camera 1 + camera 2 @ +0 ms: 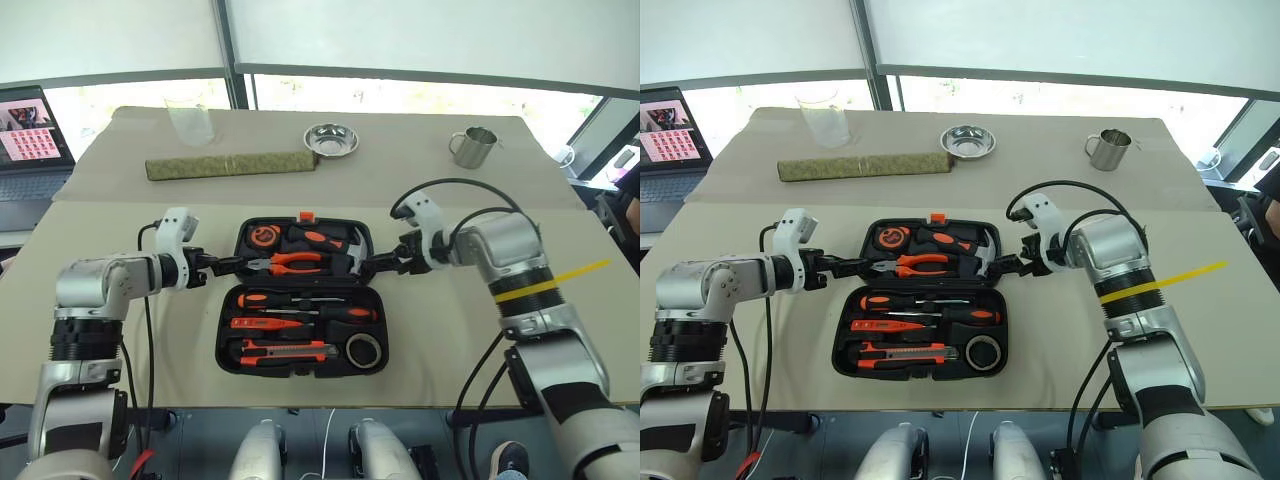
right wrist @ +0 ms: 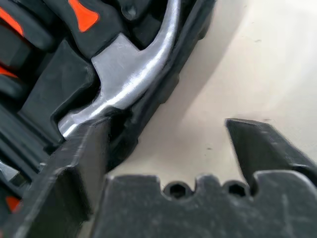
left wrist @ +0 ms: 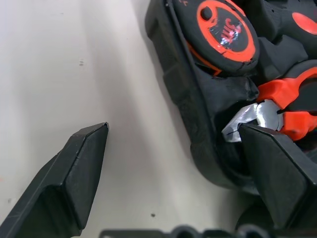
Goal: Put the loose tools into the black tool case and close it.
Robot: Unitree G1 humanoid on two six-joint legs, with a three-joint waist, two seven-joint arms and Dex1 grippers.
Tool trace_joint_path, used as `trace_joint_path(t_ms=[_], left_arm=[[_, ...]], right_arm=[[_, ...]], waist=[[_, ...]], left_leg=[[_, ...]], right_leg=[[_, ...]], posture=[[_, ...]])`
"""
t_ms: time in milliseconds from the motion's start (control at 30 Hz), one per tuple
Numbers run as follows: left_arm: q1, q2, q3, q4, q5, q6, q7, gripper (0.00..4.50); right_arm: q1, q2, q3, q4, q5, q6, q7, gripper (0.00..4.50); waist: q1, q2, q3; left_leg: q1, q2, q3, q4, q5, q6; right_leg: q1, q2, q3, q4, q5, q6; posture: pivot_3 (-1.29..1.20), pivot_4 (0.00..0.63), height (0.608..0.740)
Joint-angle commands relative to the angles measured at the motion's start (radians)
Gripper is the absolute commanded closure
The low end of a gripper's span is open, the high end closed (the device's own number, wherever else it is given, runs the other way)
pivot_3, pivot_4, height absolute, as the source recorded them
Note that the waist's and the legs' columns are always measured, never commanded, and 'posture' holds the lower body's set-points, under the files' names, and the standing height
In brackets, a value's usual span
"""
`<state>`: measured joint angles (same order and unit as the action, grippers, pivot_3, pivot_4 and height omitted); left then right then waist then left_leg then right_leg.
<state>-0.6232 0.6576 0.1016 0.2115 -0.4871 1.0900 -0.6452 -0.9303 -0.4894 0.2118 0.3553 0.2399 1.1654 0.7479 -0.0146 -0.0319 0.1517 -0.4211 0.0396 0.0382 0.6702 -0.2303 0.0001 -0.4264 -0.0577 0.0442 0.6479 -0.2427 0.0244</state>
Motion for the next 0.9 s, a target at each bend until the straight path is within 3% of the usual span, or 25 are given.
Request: trace_joint_path(t_ms=[33,67,167,300,500,633,733,800,900], left_arm=[[-0.026,-0.023,0.006,0.021,0.016,-0.024,0.016,0.00],[-0.031,-0.030,0.004,0.033,0.023,-0.021,0.027,0.00],[-0.038,-0.035,0.001,0.047,0.037,-0.026,0.032,0.75],[-0.039,-0.044,0.017,0.050,0.028,-0.016,0.040,2.36],[-0.019,-0.074,0.057,0.041,0.014,-0.026,0.067,4.44],[0.027,-0.111,0.127,-0.014,-0.015,-0.100,0.070,4.49],[0.112,-0.121,0.192,-0.104,-0.008,-0.348,0.009,4.49],[0.141,-0.123,0.222,-0.135,-0.019,-0.415,0.005,4.49],[0.215,-0.115,0.229,-0.175,0.029,-0.653,-0.046,4.49]], right_arm=[[-0.001,-0.013,0.002,0.011,-0.019,0.001,-0.017,1.71],[0.002,-0.012,0.002,0.009,-0.017,0.008,-0.018,2.09],[0.005,-0.002,-0.004,0.008,-0.011,0.016,-0.029,3.11],[0.009,0.008,-0.015,0.004,-0.006,0.023,-0.041,4.48],[0.024,0.043,-0.068,-0.006,0.011,-0.027,-0.065,4.50],[0.064,0.053,-0.112,-0.086,0.039,-0.198,-0.011,4.50],[0.128,0.041,-0.150,-0.198,0.058,-0.408,0.055,4.50],[0.166,0.033,-0.159,-0.244,0.047,-0.536,0.076,4.50],[0.251,0.020,-0.155,-0.300,-0.024,-0.830,0.066,4.50]], waist=[[0.002,0.000,0.000],[0.003,0.000,0.000],[0.003,0.000,0.000],[0.002,0.000,0.000],[0.001,0.000,0.000],[-0.002,0.000,0.000],[-0.003,0.000,0.000],[-0.004,0.000,0.000],[-0.003,0.000,0.000]], left_leg=[[0.000,0.000,0.000,0.000,0.000,0.000],[0.001,-0.001,-0.001,0.001,0.000,0.000],[0.002,-0.001,-0.002,0.005,0.000,0.000],[0.002,-0.002,-0.002,0.007,0.001,0.000],[0.005,-0.002,-0.003,0.007,0.002,0.000],[0.006,-0.002,-0.003,0.007,0.003,0.000],[0.005,-0.002,-0.003,0.006,0.003,-0.001],[0.000,-0.002,-0.003,0.006,0.003,-0.001],[-0.006,-0.002,-0.003,0.006,0.003,-0.001]], right_leg=[[0.001,0.000,0.000,0.000,0.000,0.000],[0.002,0.000,-0.001,0.000,0.000,0.000],[0.004,-0.001,-0.001,0.001,0.001,0.001],[0.006,-0.001,-0.001,0.001,0.003,0.004],[0.008,-0.002,0.000,0.002,0.003,0.004],[0.008,-0.001,0.000,0.003,0.004,0.003],[0.006,-0.001,0.001,0.003,0.004,0.003],[0.001,-0.001,0.001,0.002,0.004,0.003],[-0.004,-0.002,0.001,0.001,0.005,0.003]], posture=[[0.00,0.150,0.740],[0.00,0.150,0.740],[0.00,0.150,0.740],[0.00,0.150,0.740],[0.00,0.150,0.740],[0.00,0.150,0.740],[0.00,0.150,0.740],[0.00,0.150,0.740],[0.00,0.150,0.740]])
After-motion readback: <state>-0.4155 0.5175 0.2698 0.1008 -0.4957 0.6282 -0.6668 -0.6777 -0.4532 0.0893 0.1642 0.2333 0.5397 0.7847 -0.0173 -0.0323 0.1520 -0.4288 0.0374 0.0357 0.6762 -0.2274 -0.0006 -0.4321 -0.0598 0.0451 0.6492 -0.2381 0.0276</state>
